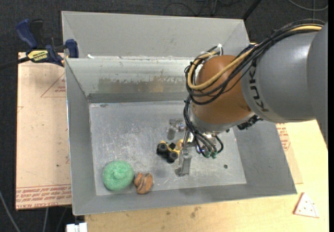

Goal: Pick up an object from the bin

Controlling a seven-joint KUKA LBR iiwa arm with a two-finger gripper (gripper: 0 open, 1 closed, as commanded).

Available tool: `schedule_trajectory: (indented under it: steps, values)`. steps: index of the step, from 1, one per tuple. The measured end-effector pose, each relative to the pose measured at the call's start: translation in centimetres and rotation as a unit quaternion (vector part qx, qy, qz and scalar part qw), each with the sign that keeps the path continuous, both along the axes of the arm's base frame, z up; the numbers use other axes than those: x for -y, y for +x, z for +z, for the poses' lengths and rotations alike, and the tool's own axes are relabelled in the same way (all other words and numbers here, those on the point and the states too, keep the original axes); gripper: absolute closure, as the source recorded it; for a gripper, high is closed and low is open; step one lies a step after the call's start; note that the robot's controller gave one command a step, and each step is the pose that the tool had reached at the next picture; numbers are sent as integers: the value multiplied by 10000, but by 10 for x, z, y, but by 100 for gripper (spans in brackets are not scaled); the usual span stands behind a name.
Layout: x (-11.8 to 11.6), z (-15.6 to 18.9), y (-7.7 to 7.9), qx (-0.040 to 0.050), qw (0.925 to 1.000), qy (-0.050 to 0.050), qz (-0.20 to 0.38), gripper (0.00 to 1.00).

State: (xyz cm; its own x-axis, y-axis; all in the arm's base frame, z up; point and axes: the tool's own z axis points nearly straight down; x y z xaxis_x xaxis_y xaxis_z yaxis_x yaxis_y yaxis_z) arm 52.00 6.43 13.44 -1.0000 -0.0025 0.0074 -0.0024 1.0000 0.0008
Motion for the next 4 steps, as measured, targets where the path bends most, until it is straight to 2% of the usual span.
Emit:
schedule_trajectory:
  steps: [1, 2, 3, 4]
  values:
    - [0, 4, 2, 37, 10000, 3, -9, 0]
    - [19, -32, 11, 36, 9995, 3, 321, 100]
    - [19, -32, 11, 36, 9995, 3, 321, 100]
    - [7, 6, 6, 7, 9994, -4, 357, 100]
